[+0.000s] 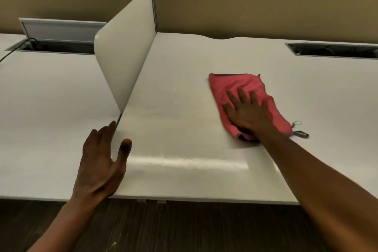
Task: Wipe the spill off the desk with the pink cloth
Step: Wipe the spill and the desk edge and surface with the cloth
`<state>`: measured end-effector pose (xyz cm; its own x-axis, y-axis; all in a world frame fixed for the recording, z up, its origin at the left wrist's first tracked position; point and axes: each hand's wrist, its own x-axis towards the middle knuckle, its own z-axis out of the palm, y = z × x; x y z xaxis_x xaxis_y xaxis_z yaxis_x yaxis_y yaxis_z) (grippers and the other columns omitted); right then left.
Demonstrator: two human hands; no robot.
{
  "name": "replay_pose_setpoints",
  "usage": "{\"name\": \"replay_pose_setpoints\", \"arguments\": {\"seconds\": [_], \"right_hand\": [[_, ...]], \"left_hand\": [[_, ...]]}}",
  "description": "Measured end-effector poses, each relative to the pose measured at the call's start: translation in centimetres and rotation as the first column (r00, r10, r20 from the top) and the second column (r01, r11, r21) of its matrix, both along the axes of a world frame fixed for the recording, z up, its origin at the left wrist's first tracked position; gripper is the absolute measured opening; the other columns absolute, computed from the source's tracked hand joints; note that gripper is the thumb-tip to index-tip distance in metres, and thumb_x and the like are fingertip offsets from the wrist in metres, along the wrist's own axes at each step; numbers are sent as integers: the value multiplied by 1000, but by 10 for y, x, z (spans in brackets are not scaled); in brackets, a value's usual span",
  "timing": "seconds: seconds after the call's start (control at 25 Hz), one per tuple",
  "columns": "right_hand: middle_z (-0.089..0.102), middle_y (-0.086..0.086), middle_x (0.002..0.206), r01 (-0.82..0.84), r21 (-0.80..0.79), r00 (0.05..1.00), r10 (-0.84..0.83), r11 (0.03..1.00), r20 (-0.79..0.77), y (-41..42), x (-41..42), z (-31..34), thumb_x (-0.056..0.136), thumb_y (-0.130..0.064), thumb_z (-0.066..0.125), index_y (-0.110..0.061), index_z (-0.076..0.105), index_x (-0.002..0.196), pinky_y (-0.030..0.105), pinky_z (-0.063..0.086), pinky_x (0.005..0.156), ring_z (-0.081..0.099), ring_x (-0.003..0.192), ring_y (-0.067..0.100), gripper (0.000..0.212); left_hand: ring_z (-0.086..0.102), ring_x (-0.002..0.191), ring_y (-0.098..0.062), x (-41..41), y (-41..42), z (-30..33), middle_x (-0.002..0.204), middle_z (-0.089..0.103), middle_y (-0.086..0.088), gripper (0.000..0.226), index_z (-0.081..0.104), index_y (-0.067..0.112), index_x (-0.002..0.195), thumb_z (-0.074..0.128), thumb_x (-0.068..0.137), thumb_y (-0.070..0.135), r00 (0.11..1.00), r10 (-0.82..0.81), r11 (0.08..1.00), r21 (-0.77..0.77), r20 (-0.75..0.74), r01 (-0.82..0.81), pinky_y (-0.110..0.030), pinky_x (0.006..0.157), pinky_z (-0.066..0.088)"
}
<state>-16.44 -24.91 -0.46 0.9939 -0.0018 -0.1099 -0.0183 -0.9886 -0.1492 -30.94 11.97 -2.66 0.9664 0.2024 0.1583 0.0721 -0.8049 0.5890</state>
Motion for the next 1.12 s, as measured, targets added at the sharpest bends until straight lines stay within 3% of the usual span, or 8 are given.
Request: {"name": "replay_pose_setpoints", "arguments": {"seconds": [0.16, 0.32, 0.4, 0.52, 0.64, 0.84, 1.0, 1.12], "right_hand": [[-1, -7, 173, -336, 36, 941, 335, 941, 46, 86, -80, -3, 102, -64, 16, -51, 3, 159, 64, -4, 124, -6, 159, 30, 60], [-6, -15, 172, -581, 83, 814, 580, 810, 40, 83, -149, 4, 103, -65, 16, -58, 0, 156, 54, -12, 125, -16, 158, 20, 57], [-8, -17, 171, -565, 47, 825, 564, 823, 41, 72, -131, 2, 102, -68, 14, -58, -5, 156, 52, -12, 125, -17, 158, 17, 58], [-8, -14, 172, -305, -19, 950, 305, 952, 65, 76, -58, 0, 98, -70, 9, -53, -4, 158, 58, -3, 126, -8, 160, 23, 64], [-5, -7, 173, -169, 34, 985, 169, 985, 20, 129, 12, -5, 99, -71, 15, -47, 4, 161, 63, -4, 123, -4, 160, 29, 67], [-4, -1, 174, -258, 58, 964, 254, 964, 75, 233, 16, -8, 99, -70, 17, -39, 1, 163, 64, -6, 123, -5, 159, 33, 72], [-10, -15, 171, -449, 121, 893, 439, 885, 99, 230, -83, -2, 101, -65, 19, -49, -3, 160, 54, -8, 125, -18, 158, 18, 65], [-7, -21, 170, -431, 97, 901, 424, 897, 89, 229, -87, 1, 102, -63, 17, -52, 0, 159, 50, -5, 125, -12, 158, 14, 61]], "left_hand": [[14, 155, -28, 1, -1, 2, 165, 29, -9, 109, 24, 26, 159, 7, 75, 93, 1000, -12, 999, 47, -28, 14, -51, 123, 20], [7, 156, -19, 1, -3, 5, 167, 24, -5, 105, 20, 32, 159, 8, 75, 94, 998, -28, 998, 56, -49, 30, -51, 122, 21], [3, 156, -16, -2, -6, 7, 167, 22, -2, 102, 18, 35, 159, 9, 76, 93, 998, -38, 998, 38, -50, 40, -50, 121, 22], [3, 157, -19, -10, -17, 10, 165, 27, -5, 99, 21, 30, 159, 9, 81, 89, 1000, 2, 998, 69, -9, -1, -54, 122, 23], [3, 156, -26, -6, -16, 10, 163, 31, -7, 97, 22, 29, 159, 6, 82, 87, 995, 95, 985, 143, -16, -92, -60, 121, 21], [-3, 157, -21, -7, -7, 7, 166, 25, -2, 98, 21, 30, 159, 9, 82, 89, 999, 44, 996, 78, -6, -43, -64, 118, 25], [10, 156, -35, -5, 0, 2, 162, 35, -9, 96, 38, 16, 154, 17, 88, 82, 992, -69, 994, 95, 106, 59, -64, 117, 20], [16, 154, -40, 0, 1, -1, 159, 39, -14, 98, 41, 14, 151, 17, 87, 84, 977, -148, 984, 119, 150, 131, -60, 113, 23]]}}
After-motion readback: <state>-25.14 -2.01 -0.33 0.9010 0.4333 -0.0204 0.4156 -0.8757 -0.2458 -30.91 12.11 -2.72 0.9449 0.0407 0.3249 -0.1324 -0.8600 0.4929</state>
